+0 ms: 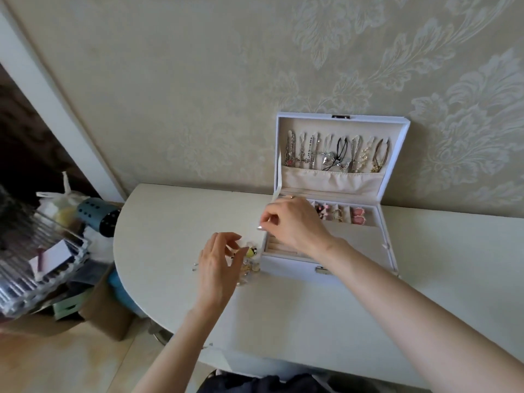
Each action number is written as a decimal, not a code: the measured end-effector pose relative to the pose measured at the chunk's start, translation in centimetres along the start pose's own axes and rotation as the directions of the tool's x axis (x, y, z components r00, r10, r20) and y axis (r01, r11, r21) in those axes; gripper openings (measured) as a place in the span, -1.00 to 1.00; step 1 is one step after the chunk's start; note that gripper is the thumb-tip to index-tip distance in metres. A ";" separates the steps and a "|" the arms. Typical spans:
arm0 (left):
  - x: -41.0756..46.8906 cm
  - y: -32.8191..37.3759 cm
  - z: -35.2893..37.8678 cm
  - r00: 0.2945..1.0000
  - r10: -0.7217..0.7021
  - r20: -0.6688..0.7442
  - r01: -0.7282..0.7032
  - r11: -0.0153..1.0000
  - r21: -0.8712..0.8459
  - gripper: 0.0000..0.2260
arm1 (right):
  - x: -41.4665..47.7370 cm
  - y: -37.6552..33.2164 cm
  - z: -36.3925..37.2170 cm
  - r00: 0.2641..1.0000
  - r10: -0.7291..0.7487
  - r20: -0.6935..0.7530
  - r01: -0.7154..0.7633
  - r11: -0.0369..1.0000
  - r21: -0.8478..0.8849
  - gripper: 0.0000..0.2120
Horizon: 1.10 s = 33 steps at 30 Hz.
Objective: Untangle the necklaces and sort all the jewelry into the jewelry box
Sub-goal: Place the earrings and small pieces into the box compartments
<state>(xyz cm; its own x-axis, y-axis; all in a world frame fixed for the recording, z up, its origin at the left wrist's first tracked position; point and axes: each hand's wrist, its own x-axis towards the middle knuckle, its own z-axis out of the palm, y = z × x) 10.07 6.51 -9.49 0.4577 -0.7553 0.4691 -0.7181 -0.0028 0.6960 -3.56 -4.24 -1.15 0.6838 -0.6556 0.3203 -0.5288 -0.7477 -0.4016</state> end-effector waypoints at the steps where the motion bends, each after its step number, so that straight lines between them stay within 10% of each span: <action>1: -0.4 -0.6 -0.8 1.000 -0.031 0.002 0.031 1.000 0.005 -0.85 | 0.1 -0.7 0.6 0.998 -0.031 0.063 0.032 0.999 -0.002 -0.90; 12: -2.7 -5.1 -3.6 0.986 0.000 0.165 -0.055 0.943 0.327 -0.70 | 0.7 -4.9 4.6 0.856 -0.162 0.492 0.331 0.901 -0.279 -0.70; 33: -4.5 -5.4 -4.1 0.993 0.049 0.111 -0.080 0.952 0.295 -0.72 | -0.1 -4.0 5.6 0.778 -0.218 0.589 0.404 0.892 -0.203 -0.77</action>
<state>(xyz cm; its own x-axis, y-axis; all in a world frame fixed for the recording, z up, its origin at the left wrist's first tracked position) 14.04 12.60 -13.09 0.3610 -0.8228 0.4390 -0.8749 -0.1358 0.4649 1.35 -0.58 -4.37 0.9434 -0.2854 -0.1692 -0.2981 -0.9530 -0.0544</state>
